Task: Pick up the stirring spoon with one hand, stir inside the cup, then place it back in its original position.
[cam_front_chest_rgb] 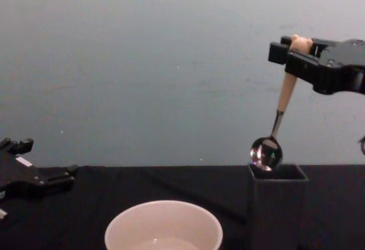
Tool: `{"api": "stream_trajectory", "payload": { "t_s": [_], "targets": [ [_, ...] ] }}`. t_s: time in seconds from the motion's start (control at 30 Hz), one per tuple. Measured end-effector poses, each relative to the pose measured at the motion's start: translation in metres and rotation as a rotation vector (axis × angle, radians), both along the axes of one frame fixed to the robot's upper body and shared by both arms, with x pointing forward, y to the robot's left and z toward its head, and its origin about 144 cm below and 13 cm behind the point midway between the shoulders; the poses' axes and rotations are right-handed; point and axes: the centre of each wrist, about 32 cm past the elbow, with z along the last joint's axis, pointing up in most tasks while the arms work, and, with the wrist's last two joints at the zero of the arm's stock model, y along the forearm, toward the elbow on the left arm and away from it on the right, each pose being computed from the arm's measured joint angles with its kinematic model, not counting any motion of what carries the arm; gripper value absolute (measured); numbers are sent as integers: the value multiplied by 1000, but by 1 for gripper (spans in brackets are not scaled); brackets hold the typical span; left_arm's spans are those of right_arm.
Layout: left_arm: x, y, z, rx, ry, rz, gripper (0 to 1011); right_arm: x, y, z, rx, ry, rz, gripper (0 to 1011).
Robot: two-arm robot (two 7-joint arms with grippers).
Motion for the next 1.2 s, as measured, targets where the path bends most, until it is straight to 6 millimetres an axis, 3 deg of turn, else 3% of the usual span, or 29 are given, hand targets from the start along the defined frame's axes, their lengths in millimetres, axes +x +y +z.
{"api": "stream_trajectory", "payload": {
  "t_s": [0.33,1.2],
  "targets": [
    [0,0,0,0,0,0,1001,-6,-2,-8,-13,61,-38,212],
    [0,0,0,0,0,0,1001,-14,24,-55,27,275,-177,212]
  ]
}}
